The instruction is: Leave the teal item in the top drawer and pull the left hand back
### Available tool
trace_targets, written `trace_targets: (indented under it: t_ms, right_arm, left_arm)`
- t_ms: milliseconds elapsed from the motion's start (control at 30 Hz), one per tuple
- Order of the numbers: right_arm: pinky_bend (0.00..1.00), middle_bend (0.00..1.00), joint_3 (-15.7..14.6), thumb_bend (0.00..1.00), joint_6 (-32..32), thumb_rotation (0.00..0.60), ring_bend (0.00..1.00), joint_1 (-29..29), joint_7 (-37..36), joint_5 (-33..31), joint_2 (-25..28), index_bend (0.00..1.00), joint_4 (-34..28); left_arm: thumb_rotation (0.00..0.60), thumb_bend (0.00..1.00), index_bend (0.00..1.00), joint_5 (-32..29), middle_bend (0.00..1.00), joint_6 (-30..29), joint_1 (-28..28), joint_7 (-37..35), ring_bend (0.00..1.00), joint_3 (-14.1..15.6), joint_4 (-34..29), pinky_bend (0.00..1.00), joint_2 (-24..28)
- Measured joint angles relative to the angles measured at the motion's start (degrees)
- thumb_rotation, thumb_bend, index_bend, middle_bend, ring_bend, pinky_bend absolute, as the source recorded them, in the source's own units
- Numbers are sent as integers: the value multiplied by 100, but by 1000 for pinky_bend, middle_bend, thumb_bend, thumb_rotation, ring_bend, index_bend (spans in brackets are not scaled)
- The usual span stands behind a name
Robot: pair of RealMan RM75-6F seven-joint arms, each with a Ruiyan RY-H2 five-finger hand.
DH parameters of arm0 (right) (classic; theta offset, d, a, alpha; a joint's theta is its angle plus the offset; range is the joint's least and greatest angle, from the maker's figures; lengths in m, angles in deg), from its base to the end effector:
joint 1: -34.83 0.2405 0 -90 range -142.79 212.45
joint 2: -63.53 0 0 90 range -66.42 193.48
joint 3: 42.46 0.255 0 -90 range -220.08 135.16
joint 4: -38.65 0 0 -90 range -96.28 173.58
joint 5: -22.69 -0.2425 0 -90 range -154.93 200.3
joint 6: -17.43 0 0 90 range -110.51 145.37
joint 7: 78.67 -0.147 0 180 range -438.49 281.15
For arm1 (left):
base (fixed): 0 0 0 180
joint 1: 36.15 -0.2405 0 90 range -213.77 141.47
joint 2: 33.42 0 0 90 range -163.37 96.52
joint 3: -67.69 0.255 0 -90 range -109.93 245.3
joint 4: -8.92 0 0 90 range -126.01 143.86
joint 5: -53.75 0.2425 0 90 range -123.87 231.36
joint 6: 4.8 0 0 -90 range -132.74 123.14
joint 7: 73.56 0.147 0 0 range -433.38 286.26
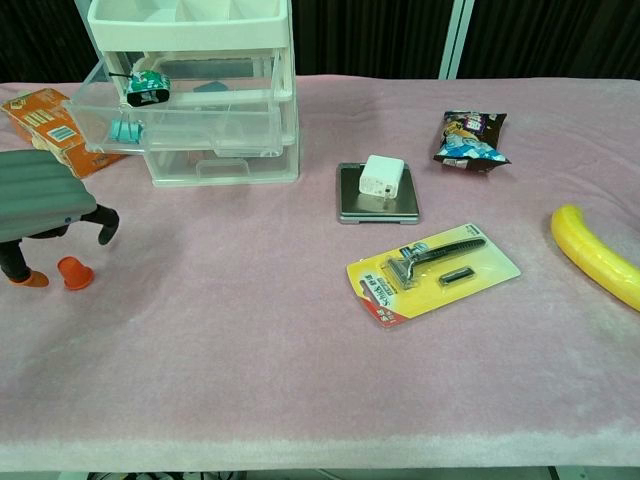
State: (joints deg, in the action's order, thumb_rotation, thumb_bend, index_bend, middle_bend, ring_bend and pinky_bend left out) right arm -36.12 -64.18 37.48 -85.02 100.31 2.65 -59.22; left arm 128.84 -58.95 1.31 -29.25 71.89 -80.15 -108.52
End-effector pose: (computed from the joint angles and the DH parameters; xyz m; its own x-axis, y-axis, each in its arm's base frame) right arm -0.3308 -0.1860 0.1450 0.2305 -0.0011 0.9731 -0.9610 0.1566 0.2278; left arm -0.2365 0.2956 -0.0090 0.9298 0.0749 0.3604 0.3354 -0.5758 -0.7456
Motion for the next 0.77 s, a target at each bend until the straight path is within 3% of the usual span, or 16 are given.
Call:
trace_targets:
  t_ms: [100, 133, 200, 267, 367, 400, 467, 533, 767]
  right_arm:
    - [123, 0, -4, 215, 1, 600, 0, -1, 1, 5, 2, 0, 2]
    - [123, 0, -6, 215, 3, 600, 0, -1, 3, 6, 3, 0, 3]
    - [123, 0, -10, 216, 13, 600, 0, 0, 4, 5, 3, 0, 2]
    - [123, 0, -20, 216, 24, 600, 0, 4, 22, 14, 4, 0, 3]
    - [123, 0, -33, 216, 26, 600, 0, 8, 54, 37, 0, 0, 5]
    - [123, 0, -36, 216, 25, 600, 0, 8, 67, 41, -1, 0, 7]
    - [123, 0, -40, 216, 16, 600, 0, 8, 92, 50, -5, 0, 12]
    - [123, 0, -44, 216, 10, 600, 0, 7, 112, 59, -7, 0, 20]
    - [123, 0, -61, 216, -11, 600, 0, 10, 166, 109, -21, 0, 49]
  left_arm:
    - [600, 72, 242, 82, 967, -246, -82, -130, 946, -34, -167, 955, 128]
    - [600, 71, 205, 125, 902, -345, -118, -182, 882, -42, -220, 891, 167]
    - [600, 68, 147, 274, 703, -637, -233, -379, 730, -51, -340, 742, 255]
    - [600, 60, 68, 454, 400, -959, -371, -627, 495, -42, -430, 533, 332]
    - [600, 44, 3, 842, 106, -1627, -679, -1114, 194, 17, -540, 273, 473]
    - [600, 37, 0, 1003, 53, -1917, -828, -1323, 125, 57, -572, 206, 534]
    - [600, 15, 0, 1228, 1, -2347, -1088, -1666, 27, 141, -617, 79, 637]
    - [600, 1, 0, 1421, 0, -2759, -1417, -2067, 0, 262, -671, 23, 767]
    - [600, 0, 0, 1601, 0, -3642, -2306, -2803, 0, 503, -665, 0, 999]
